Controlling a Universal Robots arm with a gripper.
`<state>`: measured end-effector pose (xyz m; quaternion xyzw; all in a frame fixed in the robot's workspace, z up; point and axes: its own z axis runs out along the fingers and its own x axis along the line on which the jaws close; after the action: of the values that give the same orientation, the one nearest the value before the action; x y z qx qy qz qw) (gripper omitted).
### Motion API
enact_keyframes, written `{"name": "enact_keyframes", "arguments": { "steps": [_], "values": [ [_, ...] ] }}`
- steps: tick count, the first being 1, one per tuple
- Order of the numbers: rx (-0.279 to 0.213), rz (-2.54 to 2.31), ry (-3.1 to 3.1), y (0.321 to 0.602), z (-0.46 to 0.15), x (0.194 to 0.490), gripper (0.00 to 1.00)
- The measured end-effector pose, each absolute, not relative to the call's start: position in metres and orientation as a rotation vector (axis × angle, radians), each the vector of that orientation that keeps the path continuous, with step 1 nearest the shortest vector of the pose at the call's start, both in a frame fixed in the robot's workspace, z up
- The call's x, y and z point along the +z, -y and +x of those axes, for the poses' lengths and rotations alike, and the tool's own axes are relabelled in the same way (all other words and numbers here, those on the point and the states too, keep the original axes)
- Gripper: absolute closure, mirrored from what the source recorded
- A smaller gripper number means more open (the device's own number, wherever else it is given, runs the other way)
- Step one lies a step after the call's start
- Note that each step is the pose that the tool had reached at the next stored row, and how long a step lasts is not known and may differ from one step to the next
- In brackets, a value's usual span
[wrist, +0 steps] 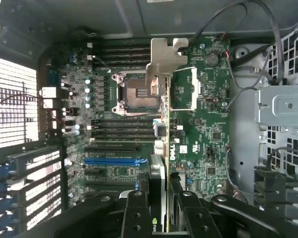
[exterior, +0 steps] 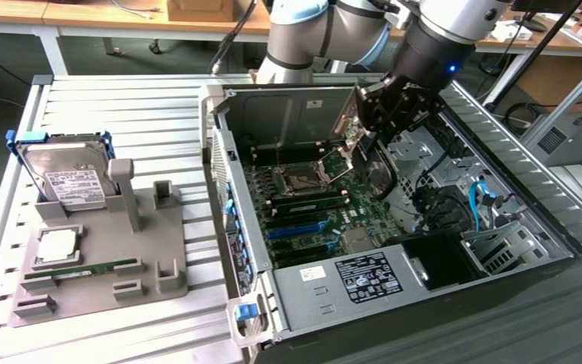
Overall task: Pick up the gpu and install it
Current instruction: 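Pick up the gpu and move the gpu toward the slot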
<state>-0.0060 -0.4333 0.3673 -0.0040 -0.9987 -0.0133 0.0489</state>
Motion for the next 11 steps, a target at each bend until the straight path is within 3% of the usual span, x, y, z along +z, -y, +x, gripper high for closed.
{"name": "enact_keyframes", "arguments": {
  "steps": [11],
  "values": [
    [-0.031,0.001,3.039,0.433,0.016,0.354,0.73]
  ]
}}
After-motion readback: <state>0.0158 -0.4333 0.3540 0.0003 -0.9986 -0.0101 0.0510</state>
